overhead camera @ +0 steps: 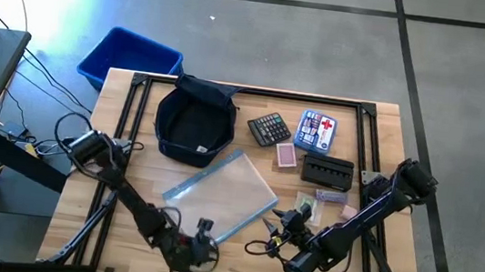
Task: Unpack backpack
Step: Put the black calculator into the transparent zip bag
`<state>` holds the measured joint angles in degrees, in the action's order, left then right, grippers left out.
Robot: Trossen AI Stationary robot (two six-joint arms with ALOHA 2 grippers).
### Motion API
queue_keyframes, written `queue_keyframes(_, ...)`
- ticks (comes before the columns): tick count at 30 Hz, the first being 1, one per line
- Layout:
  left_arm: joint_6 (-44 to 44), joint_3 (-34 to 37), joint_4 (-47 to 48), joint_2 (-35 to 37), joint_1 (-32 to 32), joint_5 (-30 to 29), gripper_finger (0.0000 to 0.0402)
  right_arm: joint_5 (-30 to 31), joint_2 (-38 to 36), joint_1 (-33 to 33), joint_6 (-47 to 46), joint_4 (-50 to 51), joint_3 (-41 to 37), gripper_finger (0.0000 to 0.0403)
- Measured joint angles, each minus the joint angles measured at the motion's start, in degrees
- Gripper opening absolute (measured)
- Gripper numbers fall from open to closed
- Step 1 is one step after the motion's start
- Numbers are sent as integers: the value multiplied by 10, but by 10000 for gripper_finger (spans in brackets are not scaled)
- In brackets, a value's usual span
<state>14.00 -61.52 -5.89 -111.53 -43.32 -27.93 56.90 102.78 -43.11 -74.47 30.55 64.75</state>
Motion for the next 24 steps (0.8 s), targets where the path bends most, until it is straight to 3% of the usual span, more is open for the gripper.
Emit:
queue_keyframes(4,-5,-84,155,-50,-10,-91,116,0,0,0,2,0,0,186)
queue_keyframes(7,21,-142,249,-77,-5,-119,139,-1,0,0,2,0,0,186)
queue_keyframes(17,163,-192,350,-101,10,-80,161,-1,0,0,2,0,0,186)
queue_keyframes(24,244,-192,450,-101,10,-111,144,-1,0,0,2,0,0,186)
